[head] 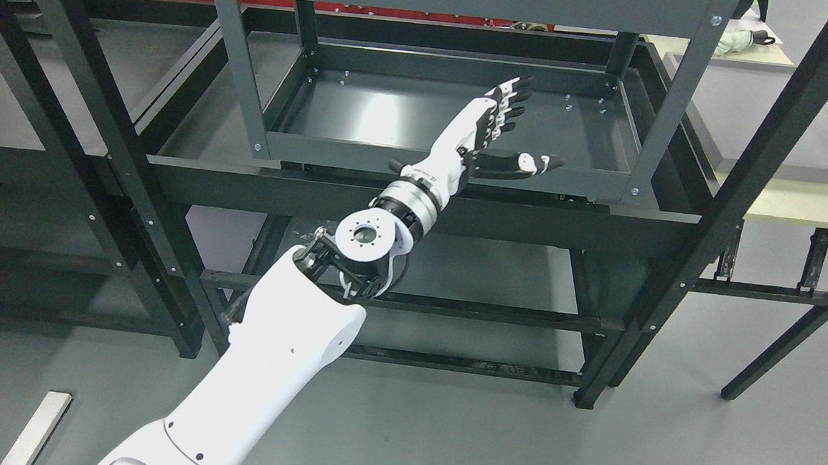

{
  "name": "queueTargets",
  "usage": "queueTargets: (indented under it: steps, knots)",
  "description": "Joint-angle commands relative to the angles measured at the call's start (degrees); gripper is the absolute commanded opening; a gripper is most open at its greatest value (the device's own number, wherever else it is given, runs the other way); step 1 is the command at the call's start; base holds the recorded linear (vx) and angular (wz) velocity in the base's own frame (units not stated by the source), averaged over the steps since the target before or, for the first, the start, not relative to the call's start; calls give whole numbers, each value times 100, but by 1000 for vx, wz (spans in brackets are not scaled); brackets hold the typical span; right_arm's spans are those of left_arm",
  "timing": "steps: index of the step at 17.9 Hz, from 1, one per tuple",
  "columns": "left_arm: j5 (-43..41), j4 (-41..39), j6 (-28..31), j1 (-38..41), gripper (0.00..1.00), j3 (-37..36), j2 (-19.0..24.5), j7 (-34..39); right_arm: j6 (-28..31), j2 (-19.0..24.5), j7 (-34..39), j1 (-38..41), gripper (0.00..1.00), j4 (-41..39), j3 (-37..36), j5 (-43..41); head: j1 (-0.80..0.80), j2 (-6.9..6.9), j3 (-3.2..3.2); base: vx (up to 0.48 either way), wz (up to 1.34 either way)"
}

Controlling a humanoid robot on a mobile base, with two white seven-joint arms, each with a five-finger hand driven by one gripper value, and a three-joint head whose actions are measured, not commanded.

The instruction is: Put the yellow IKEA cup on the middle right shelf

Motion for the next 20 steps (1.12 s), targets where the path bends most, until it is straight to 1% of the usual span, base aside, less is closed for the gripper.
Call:
queueTargets:
  steps: [1, 3, 5, 6, 8, 9, 10, 11, 12, 13, 14, 15, 17, 20]
  knots:
    - [-512, -145, -338, 1498, 99, 1853, 100, -98, 1, -100, -1231, 62, 99, 0, 97, -141, 0, 0, 0, 0, 0]
    - [-512, -654, -769, 2061, 99, 1828, 100, -107, 1, -100, -1231, 62, 99, 0, 97, -141, 0, 0, 0, 0, 0]
    - [-521, -964, -885, 2493, 99, 1897, 100, -98, 1, -100, -1231, 62, 99, 0, 97, -141, 0, 0, 0, 0, 0]
    - [-529, -956, -859, 2599, 99, 2063, 100, -98, 1, -100, -1231, 62, 99, 0, 97, -141, 0, 0, 0, 0, 0]
    - [-626, -938, -841, 2661, 99, 2677, 100, -124, 1, -100, -1231, 62, 99, 0, 97, -141, 0, 0, 0, 0, 0]
    - [-635, -938, -841, 2731, 96, 2828, 100, -281, 1, -100, -1231, 62, 99, 0, 97, -141, 0, 0, 0, 0, 0]
    - [-652, -938, -841, 2984, 87, 2873, 100, -901, 1, -100, -1231, 62, 99, 0, 97, -141, 0, 0, 0, 0, 0]
    - [-670, -938, -850, 3161, 80, 2960, 100, -1699, 1, -100, -1231, 62, 99, 9, 97, -141, 0, 0, 0, 0, 0]
    - [-679, -938, -850, 3223, 79, 3188, 100, -2229, 1, -100, -1231, 62, 99, 0, 97, -141, 0, 0, 0, 0, 0]
    - [-705, -938, -806, 3189, 85, 3303, 100, -2182, 1, -100, -1231, 62, 99, 0, 97, -141, 0, 0, 0, 0, 0]
    - [-792, -938, -675, 3163, 95, 3339, 100, -2068, 1, -100, -1231, 62, 99, 0, 97, -141, 0, 0, 0, 0, 0]
    - [-941, -964, -561, 3163, 99, 3339, 100, -1815, 1, -100, -1231, 62, 99, 0, 97, -141, 0, 0, 0, 0, 0]
    - [-1187, -982, -560, 3233, 99, 3357, 100, -1305, 1, -100, -1231, 62, 99, 0, 97, -141, 0, 0, 0, 0, 0]
    - [-1294, -982, -534, 3391, 99, 3348, 100, -1276, 1, -100, -1231, 62, 100, 0, 97, -141, 0, 0, 0, 0, 0]
